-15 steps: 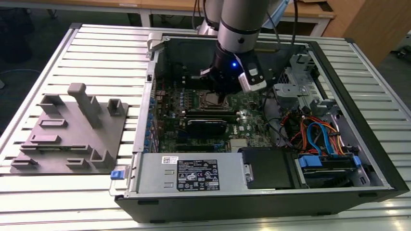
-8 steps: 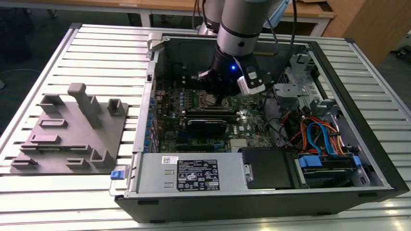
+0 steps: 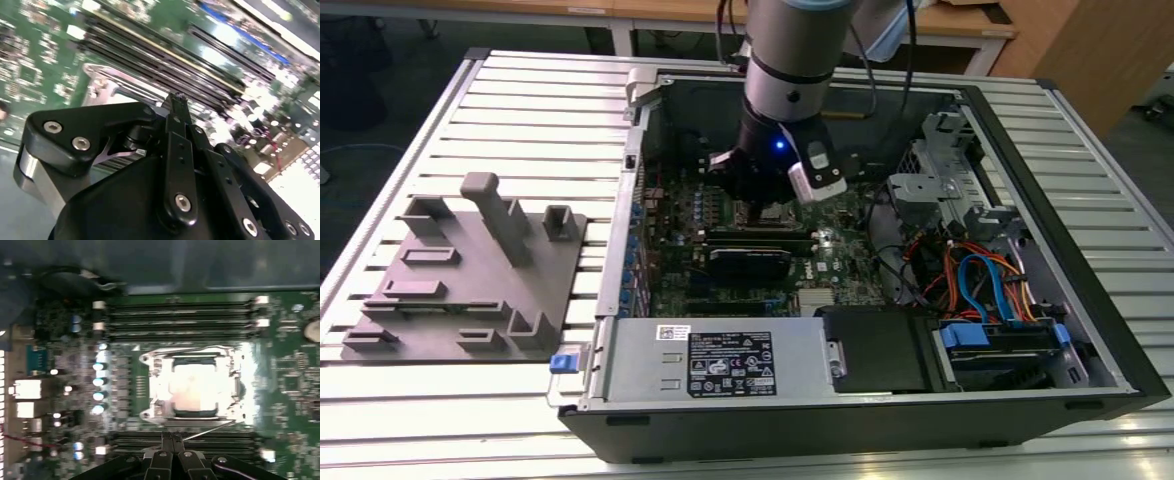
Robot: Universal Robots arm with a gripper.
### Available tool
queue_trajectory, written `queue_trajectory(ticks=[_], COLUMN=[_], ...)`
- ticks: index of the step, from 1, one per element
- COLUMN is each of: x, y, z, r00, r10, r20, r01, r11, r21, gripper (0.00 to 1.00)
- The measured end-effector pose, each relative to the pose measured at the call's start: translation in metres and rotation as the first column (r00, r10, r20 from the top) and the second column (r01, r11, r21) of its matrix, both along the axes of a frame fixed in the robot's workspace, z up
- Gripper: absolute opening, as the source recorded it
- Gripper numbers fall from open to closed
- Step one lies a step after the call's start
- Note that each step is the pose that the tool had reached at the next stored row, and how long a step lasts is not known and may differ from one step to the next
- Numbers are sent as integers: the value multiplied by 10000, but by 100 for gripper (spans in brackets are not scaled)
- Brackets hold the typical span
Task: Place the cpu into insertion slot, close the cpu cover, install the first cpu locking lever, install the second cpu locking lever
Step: 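Install the second cpu locking lever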
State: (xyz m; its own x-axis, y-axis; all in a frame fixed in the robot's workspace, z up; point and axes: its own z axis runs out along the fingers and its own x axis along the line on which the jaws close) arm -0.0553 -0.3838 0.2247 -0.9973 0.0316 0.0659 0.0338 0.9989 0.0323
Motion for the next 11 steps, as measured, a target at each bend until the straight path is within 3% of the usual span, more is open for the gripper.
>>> queue_trajectory(ticks=[3, 5, 11], x=[-53, -55, -70], y=[-44, -82, -175], z=[-4, -12, -28], r00=[10000, 10000, 10000], r10=[1, -1, -1], r20=[0, 1, 0], r01=[-1, 1, 0], r11=[10000, 9998, 9974], r21=[90, 197, 715], gripper=[10, 10, 10])
